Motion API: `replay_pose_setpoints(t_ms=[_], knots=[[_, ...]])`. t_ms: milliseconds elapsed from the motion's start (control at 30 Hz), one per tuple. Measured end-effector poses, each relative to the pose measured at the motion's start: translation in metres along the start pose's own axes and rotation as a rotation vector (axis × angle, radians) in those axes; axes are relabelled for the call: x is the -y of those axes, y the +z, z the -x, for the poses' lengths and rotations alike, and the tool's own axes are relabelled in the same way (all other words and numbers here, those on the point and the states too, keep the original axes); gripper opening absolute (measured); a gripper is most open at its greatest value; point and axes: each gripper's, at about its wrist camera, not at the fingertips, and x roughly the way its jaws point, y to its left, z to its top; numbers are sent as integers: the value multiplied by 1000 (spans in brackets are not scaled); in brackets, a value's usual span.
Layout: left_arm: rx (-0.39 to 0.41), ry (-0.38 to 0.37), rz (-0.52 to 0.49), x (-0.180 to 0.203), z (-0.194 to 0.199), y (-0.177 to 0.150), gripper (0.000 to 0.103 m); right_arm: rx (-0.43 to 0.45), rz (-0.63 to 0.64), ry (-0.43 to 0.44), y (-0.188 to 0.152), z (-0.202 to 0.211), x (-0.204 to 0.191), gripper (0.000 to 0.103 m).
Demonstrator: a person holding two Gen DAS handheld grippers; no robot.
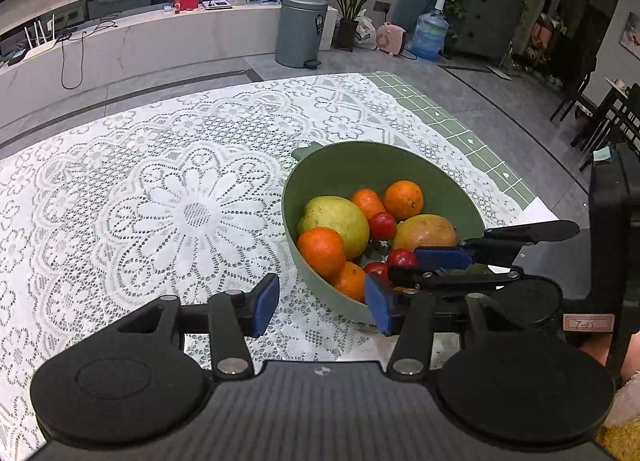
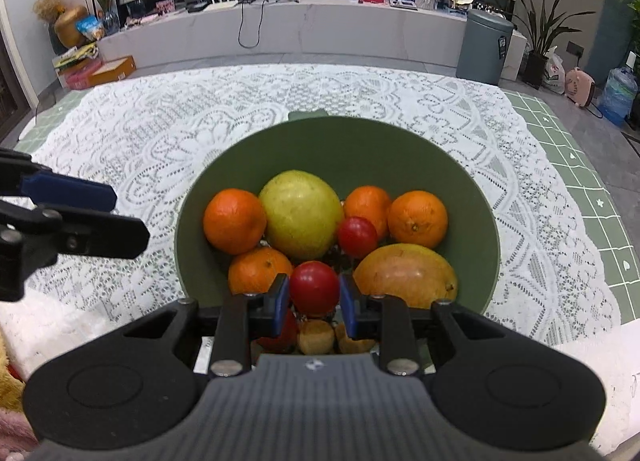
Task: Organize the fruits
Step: 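Lower and open the left tool in the colander while the right tool releases its tomato, then lift both open tools away from the colander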
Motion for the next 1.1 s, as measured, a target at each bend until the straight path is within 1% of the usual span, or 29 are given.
replay_pose_setpoints(t_ms=[233,333,400,433,500,633,667,733,900,1100], knots=[[3,-6,24,-5,3,-5,60,-32,27,-28,0,-6,-5,25],[3,-5,30,-7,5,-7,60,-35,33,-37,1,-5,-7,28],[8,-4,34,-8,7,-7,61,-24,27,-43,1,-3,-6,41],[12,-3,36,-8,8,-7,61,-17,23,-38,2,-1,-5,42],[22,2,40,-9,12,-7,62,-4,16,-36,3,4,-5,50],[48,18,48,-9,22,-8,62,36,3,-48,3,17,-7,56],[58,23,52,-9,26,-8,62,50,-2,-50,3,22,-8,60],[85,39,58,-8,33,-8,63,82,-12,-58,3,34,-9,63],[176,93,61,-3,54,-10,65,175,-28,-73,3,68,-14,76],[274,146,67,3,78,-15,68,272,-57,-84,1,105,-19,88]])
